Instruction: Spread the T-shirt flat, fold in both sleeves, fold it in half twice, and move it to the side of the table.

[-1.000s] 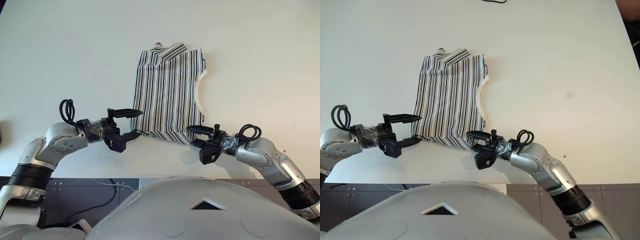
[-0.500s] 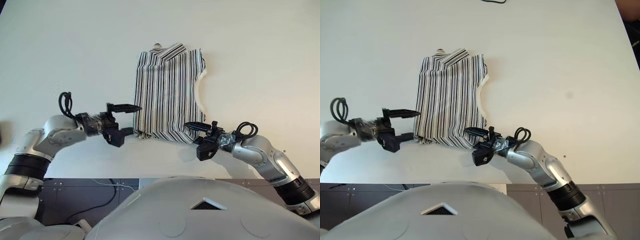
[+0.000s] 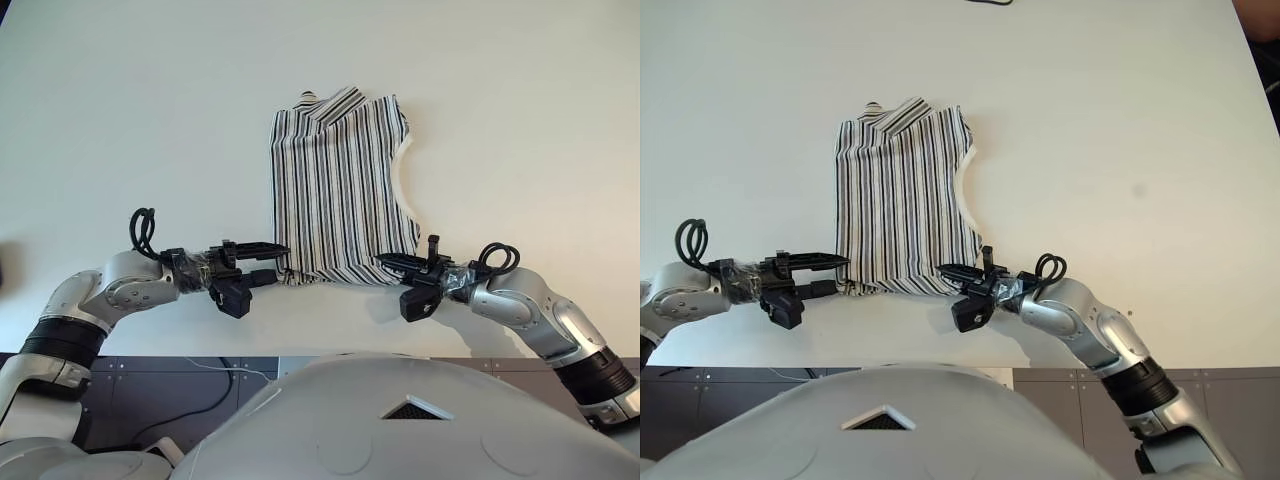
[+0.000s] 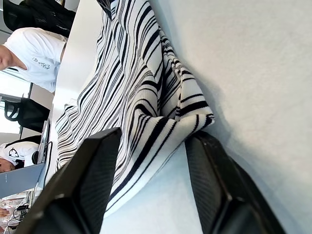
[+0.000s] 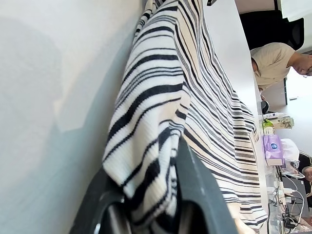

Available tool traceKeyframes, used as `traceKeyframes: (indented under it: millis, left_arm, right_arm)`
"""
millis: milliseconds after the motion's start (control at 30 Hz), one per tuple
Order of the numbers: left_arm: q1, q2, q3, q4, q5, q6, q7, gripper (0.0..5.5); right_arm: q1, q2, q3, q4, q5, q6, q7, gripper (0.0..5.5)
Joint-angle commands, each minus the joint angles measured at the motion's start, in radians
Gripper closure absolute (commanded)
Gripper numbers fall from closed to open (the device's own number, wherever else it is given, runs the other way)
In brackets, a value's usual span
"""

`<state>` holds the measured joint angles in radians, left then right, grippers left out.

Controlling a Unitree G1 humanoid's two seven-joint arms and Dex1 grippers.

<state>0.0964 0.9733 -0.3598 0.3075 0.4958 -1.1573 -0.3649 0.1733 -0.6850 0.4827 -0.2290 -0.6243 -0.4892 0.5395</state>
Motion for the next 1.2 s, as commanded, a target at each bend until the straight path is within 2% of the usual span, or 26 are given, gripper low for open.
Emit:
traceKeyframes:
  millis: [33,100,267,400,533,600,667,767,867,967,1033,1100,1200]
  left_arm:
    - [0.097,-0.005,-0.006,0.006,0.185,0.008,0.045,3.79]
    - [0.106,-0.011,-0.006,-0.002,0.222,0.000,0.081,4.20]
    - [0.087,-0.031,-0.021,-0.004,0.253,-0.009,0.104,4.69]
    - [0.072,-0.009,-0.032,0.036,0.193,-0.007,0.070,5.06]
    - [0.049,0.014,-0.056,0.013,-0.109,0.096,-0.053,5.32]
    - [0.066,0.052,-0.082,-0.104,-0.365,0.241,-0.182,5.38]
    - [0.113,0.102,-0.083,-0.217,-0.474,0.306,-0.253,5.40]
    - [0.259,0.188,-0.053,-0.413,-0.640,0.448,-0.313,5.40]
    - [0.295,0.218,0.018,-0.526,-0.920,0.683,-0.371,5.40]
    - [0.193,0.142,0.099,-0.581,-1.107,0.911,-0.343,5.40]
    - [0.014,0.034,0.122,-0.541,-1.159,1.079,-0.284,5.40]
    - [-0.167,-0.087,0.085,-0.411,-1.053,1.151,-0.263,5.40]
    - [-0.353,-0.255,-0.003,-0.108,-0.843,1.128,-0.274,5.40]
  right_arm:
    - [-0.001,-0.023,-0.026,0.008,0.026,-0.010,0.001,5.37]
    - [-0.004,-0.011,-0.023,0.007,0.029,-0.013,0.002,5.40]
    - [-0.004,0.024,-0.022,-0.018,0.058,0.012,0.011,5.40]
    - [0.021,0.002,-0.042,-0.028,0.147,0.045,0.055,5.40]
    - [0.053,-0.019,-0.092,-0.069,0.306,0.122,0.118,5.40]
    - [0.079,-0.047,-0.131,-0.134,0.454,0.210,0.188,5.40]
    - [0.111,-0.088,-0.157,-0.210,0.603,0.302,0.265,5.40]
    - [0.202,-0.156,-0.183,-0.348,0.801,0.432,0.348,5.40]
    - [0.168,-0.133,-0.281,-0.417,1.019,0.641,0.299,5.40]
    - [-0.014,-0.068,-0.363,-0.327,1.137,0.841,0.201,5.40]
    - [-0.191,0.006,-0.373,-0.196,1.164,0.945,0.140,5.40]
    - [-0.328,0.076,-0.341,-0.039,1.118,0.975,0.112,5.40]
    - [-0.474,0.183,-0.252,0.246,0.992,0.914,0.110,5.40]
